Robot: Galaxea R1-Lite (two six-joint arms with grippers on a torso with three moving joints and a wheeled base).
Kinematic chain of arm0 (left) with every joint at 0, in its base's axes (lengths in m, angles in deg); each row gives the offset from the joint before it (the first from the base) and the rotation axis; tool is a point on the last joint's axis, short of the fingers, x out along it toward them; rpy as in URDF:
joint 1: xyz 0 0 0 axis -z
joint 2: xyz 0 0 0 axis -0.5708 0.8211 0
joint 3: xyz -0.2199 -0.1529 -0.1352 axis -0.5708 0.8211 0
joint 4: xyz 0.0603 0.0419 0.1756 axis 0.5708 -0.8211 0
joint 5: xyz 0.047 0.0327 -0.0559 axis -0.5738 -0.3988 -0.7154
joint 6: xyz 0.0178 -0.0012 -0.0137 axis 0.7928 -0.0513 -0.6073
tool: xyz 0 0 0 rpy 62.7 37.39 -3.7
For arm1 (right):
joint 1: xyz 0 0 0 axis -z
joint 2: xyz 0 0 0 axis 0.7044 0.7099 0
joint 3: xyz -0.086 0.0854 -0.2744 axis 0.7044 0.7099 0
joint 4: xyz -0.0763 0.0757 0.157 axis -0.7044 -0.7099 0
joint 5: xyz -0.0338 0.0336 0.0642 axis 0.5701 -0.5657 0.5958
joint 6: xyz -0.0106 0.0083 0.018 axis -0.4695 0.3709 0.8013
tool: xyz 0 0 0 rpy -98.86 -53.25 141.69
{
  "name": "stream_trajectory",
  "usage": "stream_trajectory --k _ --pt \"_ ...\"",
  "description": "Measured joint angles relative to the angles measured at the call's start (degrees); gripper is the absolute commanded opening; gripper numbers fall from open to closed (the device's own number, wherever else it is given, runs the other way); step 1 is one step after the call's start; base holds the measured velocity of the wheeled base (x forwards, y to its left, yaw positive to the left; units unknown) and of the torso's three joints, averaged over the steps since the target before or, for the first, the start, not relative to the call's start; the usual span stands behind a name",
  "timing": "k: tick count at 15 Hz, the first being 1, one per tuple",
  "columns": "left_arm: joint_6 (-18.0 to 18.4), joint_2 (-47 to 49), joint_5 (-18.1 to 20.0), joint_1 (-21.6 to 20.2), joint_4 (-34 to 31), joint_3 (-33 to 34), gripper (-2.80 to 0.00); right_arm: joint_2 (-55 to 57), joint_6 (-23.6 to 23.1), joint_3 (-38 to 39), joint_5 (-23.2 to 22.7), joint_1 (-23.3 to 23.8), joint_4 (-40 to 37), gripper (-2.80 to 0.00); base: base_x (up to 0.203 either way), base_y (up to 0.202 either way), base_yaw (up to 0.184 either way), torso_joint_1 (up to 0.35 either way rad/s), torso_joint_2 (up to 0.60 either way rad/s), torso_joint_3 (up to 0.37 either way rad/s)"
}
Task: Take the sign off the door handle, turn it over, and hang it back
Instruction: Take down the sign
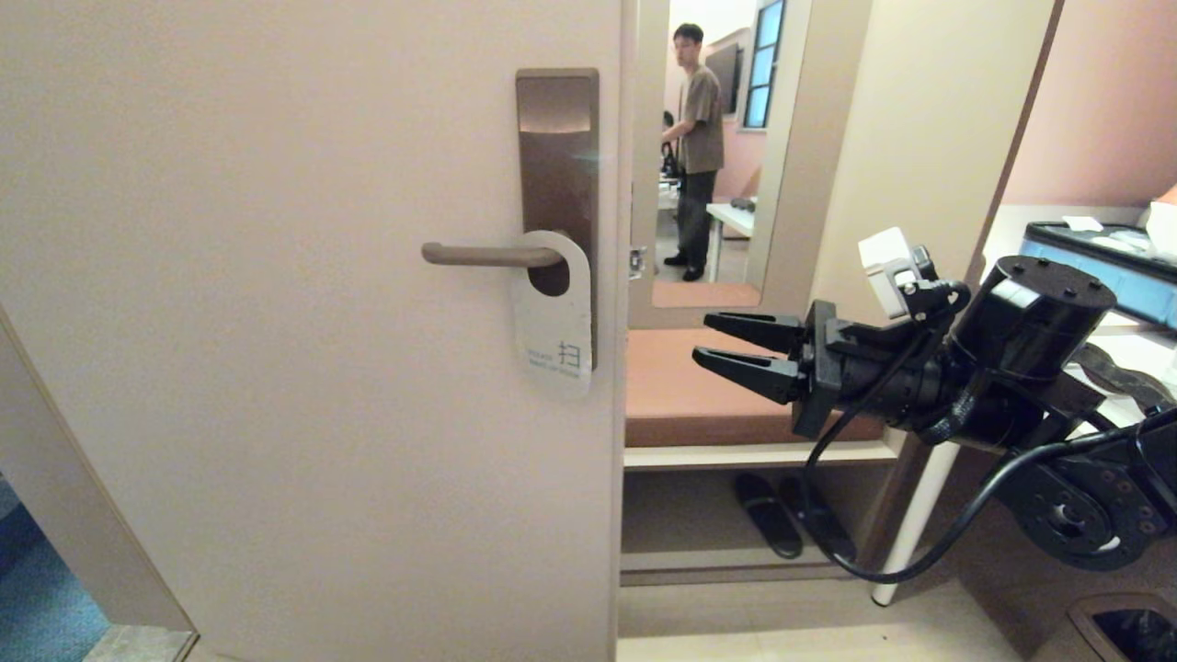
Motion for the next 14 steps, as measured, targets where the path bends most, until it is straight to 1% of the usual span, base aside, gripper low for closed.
stream_trajectory --k 7,14 --pt "0.0 0.0 0.0 0.0 0.0 0.0 -2.80 3.8 0.1 -3.7 2.6 -2.9 -0.1 0.00 0.000 0.000 0.000 0.000 0.00 0.000" --pt "0.0 0.0 0.0 0.0 0.0 0.0 -2.80 9.3 0.2 -8.6 3.5 -5.1 -0.2 0.00 0.000 0.000 0.000 0.000 0.00 0.000"
